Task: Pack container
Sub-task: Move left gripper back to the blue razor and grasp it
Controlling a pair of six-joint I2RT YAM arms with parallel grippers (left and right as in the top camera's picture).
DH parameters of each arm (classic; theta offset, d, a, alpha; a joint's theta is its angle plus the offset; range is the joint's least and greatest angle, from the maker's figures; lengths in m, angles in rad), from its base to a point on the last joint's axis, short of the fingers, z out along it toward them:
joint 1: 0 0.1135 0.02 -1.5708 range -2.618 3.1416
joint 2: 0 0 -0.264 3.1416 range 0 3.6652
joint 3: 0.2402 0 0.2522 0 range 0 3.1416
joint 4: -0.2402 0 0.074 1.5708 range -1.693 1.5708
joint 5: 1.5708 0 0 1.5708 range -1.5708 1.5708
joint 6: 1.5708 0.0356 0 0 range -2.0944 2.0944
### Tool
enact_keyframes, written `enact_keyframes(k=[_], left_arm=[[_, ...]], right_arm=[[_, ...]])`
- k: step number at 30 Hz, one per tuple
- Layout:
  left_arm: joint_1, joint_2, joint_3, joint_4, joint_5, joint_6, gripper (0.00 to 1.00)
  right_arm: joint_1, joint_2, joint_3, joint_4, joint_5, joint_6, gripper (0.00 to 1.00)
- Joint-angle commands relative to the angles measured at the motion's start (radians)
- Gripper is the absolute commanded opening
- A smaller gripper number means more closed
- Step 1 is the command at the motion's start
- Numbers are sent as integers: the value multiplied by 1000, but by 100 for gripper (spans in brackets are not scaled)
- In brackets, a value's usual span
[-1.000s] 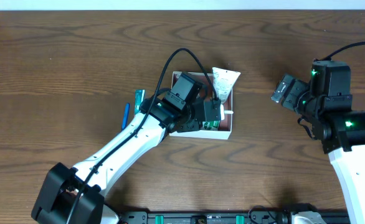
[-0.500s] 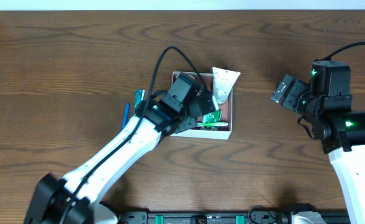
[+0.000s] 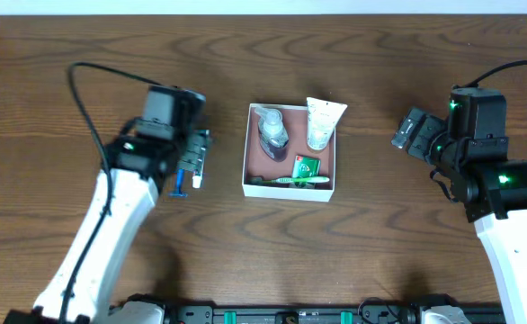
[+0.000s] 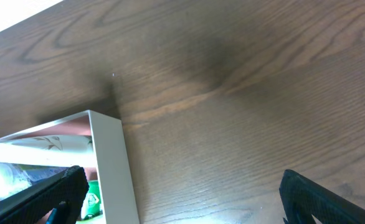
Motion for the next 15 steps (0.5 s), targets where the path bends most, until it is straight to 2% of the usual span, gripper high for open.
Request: enact_keyframes(k=[1, 5, 13, 15], left_arm=[[73, 88, -1, -2, 71, -77, 76], [117, 202, -1, 12, 78, -78, 76], [121, 393, -1, 36, 78, -81, 76], [121, 422, -1, 36, 78, -81, 72]], right_arm=[[-11, 1, 7, 0, 4, -7, 99], [-11, 1, 7, 0, 4, -7, 99], [-11, 1, 7, 0, 4, -7, 99], [-11, 1, 7, 0, 4, -7, 99]])
